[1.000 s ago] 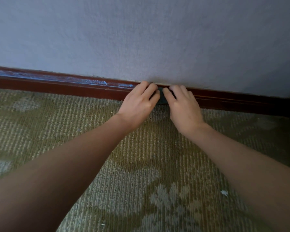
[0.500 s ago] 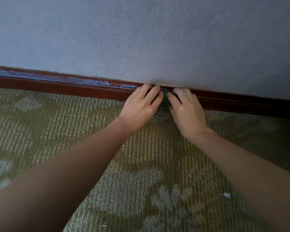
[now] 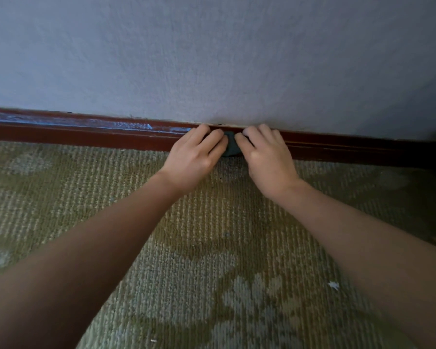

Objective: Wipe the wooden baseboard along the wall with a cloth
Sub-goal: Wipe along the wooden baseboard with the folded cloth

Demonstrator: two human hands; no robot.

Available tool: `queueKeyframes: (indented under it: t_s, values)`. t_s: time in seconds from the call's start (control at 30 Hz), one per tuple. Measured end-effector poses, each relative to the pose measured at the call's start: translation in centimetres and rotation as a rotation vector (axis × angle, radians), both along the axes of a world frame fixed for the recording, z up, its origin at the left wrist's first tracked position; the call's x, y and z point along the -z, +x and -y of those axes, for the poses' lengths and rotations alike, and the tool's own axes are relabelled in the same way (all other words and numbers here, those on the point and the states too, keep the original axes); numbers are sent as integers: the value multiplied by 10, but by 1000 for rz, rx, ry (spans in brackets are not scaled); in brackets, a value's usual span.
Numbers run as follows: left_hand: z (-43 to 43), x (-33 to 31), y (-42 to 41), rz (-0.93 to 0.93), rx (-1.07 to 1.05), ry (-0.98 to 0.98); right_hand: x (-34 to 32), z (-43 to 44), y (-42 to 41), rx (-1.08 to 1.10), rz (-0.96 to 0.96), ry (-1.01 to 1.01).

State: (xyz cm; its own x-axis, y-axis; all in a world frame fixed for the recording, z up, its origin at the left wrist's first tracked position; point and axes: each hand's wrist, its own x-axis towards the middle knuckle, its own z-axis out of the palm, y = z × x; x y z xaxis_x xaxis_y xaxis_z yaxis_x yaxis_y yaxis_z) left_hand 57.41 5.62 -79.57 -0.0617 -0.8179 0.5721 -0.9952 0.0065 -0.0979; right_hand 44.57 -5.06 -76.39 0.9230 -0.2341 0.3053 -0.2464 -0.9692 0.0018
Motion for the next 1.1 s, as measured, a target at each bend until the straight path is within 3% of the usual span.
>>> queueKeyframes:
  t_s: [0.27, 0.43, 0.7, 1.1]
  values:
    - [11, -2, -15, -61, -19, 32, 0, 7, -10, -15, -5, 11]
    - [10, -6, -8, -20, 19, 93, -1, -2, -3, 105, 12, 60]
    - [13, -5, -10, -31, 36, 61, -12, 8, -11, 35, -114, -9]
    - [15, -6, -6, 11, 78, 52, 3, 5, -8, 88, 29, 17]
